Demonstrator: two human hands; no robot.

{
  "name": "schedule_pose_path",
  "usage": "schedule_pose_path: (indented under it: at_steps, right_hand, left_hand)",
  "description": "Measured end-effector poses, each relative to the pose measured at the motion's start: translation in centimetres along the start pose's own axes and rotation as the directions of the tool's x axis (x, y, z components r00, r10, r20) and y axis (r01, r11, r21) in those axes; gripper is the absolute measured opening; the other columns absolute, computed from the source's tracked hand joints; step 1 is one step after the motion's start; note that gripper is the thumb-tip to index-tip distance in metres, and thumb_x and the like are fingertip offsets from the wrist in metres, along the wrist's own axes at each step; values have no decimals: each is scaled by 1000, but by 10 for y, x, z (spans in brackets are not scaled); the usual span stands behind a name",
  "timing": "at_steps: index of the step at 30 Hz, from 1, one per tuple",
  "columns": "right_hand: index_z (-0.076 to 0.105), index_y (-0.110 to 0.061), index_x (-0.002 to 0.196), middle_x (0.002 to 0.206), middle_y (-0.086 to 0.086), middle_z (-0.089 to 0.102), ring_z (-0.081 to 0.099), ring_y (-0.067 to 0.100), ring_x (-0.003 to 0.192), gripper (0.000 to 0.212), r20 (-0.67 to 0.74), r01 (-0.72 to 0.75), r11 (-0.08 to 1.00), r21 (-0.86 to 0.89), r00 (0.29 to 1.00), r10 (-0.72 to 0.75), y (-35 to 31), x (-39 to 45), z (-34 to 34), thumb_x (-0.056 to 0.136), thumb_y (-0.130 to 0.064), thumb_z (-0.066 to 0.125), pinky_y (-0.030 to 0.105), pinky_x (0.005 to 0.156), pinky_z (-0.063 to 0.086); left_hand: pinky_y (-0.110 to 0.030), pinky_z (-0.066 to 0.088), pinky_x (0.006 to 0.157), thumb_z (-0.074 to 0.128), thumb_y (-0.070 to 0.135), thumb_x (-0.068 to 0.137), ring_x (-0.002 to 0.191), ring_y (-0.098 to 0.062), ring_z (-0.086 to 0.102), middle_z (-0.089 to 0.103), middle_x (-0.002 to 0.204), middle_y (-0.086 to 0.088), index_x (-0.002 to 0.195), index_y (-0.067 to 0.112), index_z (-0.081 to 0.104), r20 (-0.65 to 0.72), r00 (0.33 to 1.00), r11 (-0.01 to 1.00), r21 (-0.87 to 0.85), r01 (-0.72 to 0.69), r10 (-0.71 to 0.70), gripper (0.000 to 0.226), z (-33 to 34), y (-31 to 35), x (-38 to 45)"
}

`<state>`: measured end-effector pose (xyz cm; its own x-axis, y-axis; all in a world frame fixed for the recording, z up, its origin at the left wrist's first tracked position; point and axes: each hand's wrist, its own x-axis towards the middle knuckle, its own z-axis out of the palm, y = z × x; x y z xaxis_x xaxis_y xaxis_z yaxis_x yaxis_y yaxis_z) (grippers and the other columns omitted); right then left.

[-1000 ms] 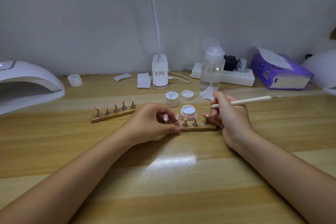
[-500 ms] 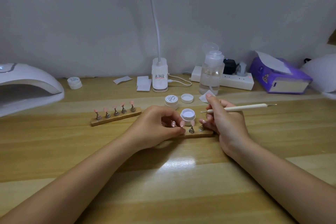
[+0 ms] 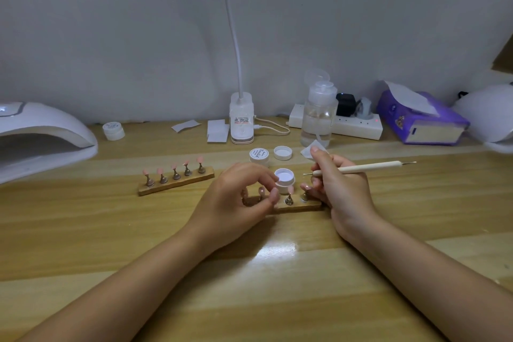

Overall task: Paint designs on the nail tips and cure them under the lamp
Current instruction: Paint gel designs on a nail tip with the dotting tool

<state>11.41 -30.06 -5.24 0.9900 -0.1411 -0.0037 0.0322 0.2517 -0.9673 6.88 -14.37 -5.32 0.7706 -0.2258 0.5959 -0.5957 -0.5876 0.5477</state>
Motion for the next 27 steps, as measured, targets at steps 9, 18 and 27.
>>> schedule_pose_path:
  at_steps: [9,18,27]
  right_hand:
    - [50,-16,59,41,-8,51,52,1,42,30,-18,100,994,49,995,-99,2,1,-2,76,-24,73,18,56,54]
    - [56,-16,66,55,-9,61,58,1,59,26,138,298,936,-187,951,-276,-12,16,-2,73,-36,72,29,74,53]
    - [53,-1,51,37,-8,51,48,0,38,51,220,469,819,-331,882,-416,-17,34,21,83,-39,62,12,47,38]
  left_hand:
    - [-10,44,69,70,5,78,85,-2,62,69,84,10,83,16,69,-153,985,992,-109,63,-79,12,-1,1,-2]
    - [-36,51,76,67,15,73,81,-11,65,71,83,3,84,13,72,-159,987,980,-197,-10,-22,12,-1,-2,-1]
    - [-36,51,73,67,16,74,78,-9,65,70,82,3,87,10,72,-177,984,983,-183,-9,-24,16,0,-1,1]
